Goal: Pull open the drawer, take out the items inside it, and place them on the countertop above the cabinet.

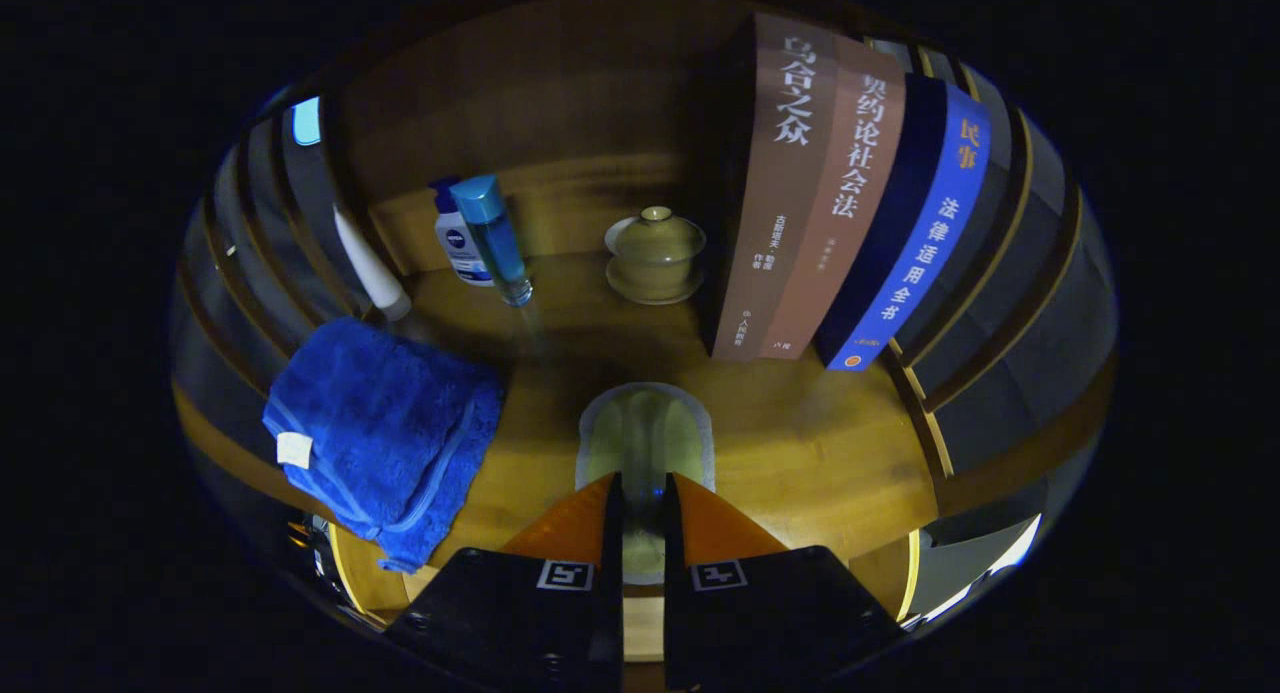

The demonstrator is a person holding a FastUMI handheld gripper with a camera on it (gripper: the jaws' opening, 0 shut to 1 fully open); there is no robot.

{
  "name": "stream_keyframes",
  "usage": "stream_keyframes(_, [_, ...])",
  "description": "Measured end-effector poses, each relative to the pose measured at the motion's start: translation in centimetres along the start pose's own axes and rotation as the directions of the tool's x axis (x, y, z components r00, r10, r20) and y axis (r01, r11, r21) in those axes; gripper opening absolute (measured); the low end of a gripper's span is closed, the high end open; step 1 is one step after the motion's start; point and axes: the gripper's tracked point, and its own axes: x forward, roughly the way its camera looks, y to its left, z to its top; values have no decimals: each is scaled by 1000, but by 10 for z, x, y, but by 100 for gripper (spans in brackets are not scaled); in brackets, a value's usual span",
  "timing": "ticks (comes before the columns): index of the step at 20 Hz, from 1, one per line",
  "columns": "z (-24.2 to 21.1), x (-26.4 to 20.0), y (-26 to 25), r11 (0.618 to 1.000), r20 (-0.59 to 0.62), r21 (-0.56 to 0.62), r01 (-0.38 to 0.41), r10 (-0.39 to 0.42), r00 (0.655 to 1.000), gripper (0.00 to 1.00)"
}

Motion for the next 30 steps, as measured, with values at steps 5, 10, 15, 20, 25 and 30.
stream_keyframes(5, [6, 8, 12, 1000, -10, -24, -15, 15, 1000, 20])
stream_keyframes(10, [-2, 9, 17, 1000, -15, -23, -21, 21, 1000, 59])
stream_keyframes(15, [6, -3, 21, 999, 39, -43, -15, 17, 999, 100])
stream_keyframes(20, [13, -36, 21, 999, 142, -34, -15, 20, 990, 100])
stream_keyframes(25, [14, -102, 25, 997, 358, -40, -62, 73, 931, 100])
stream_keyframes(30, [1, -196, 26, 987, 623, -32, -156, 141, 769, 100])
